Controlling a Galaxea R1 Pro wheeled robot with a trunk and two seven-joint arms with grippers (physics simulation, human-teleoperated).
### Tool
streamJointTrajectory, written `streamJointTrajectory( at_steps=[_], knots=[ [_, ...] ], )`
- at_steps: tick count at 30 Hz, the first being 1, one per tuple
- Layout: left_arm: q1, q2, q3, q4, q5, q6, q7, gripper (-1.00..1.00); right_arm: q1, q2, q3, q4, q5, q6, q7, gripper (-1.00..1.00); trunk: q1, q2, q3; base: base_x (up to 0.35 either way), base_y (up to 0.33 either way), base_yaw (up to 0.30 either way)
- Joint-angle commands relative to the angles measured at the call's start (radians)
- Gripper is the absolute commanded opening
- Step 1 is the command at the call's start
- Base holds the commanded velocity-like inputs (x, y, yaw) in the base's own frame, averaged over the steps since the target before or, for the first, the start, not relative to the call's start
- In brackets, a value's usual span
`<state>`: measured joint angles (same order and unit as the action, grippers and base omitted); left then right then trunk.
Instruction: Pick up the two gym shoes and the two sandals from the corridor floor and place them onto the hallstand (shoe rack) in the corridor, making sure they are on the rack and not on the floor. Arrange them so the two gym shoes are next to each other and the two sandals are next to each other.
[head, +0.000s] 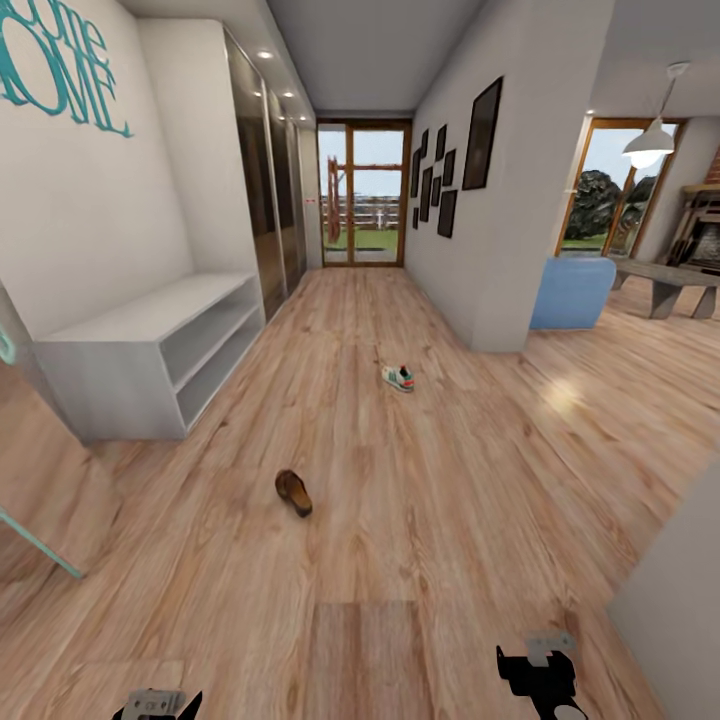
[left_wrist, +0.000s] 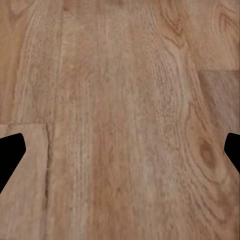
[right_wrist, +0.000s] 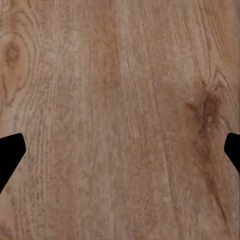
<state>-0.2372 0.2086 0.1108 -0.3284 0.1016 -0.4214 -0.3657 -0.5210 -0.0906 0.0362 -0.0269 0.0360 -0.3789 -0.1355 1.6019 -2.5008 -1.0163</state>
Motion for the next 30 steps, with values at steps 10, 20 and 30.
streamJointTrajectory(
  at_steps=[10, 20, 30],
  knots=[
    [-0.001, 0.0, 0.003, 0.0, 0.011, 0.001, -0.01, 1.0, -0.001, 0.0, 0.004, 0.001, 0.004, -0.002, -0.006, 1.0, 0.0, 0.0, -0.001, 0.299, -0.132, 0.0],
    [-0.001, 0.0, 0.003, 0.001, 0.01, 0.001, -0.01, 1.0, -0.001, 0.0, 0.004, 0.001, 0.004, -0.002, -0.006, 1.0, 0.0, 0.0, -0.001, 0.297, -0.134, 0.0],
    [-0.001, 0.0, 0.003, 0.0, 0.011, 0.001, -0.01, 1.0, -0.001, 0.0, 0.004, 0.001, 0.004, -0.002, -0.006, 1.0, 0.0, 0.0, -0.001, 0.297, -0.135, 0.0]
  ],
)
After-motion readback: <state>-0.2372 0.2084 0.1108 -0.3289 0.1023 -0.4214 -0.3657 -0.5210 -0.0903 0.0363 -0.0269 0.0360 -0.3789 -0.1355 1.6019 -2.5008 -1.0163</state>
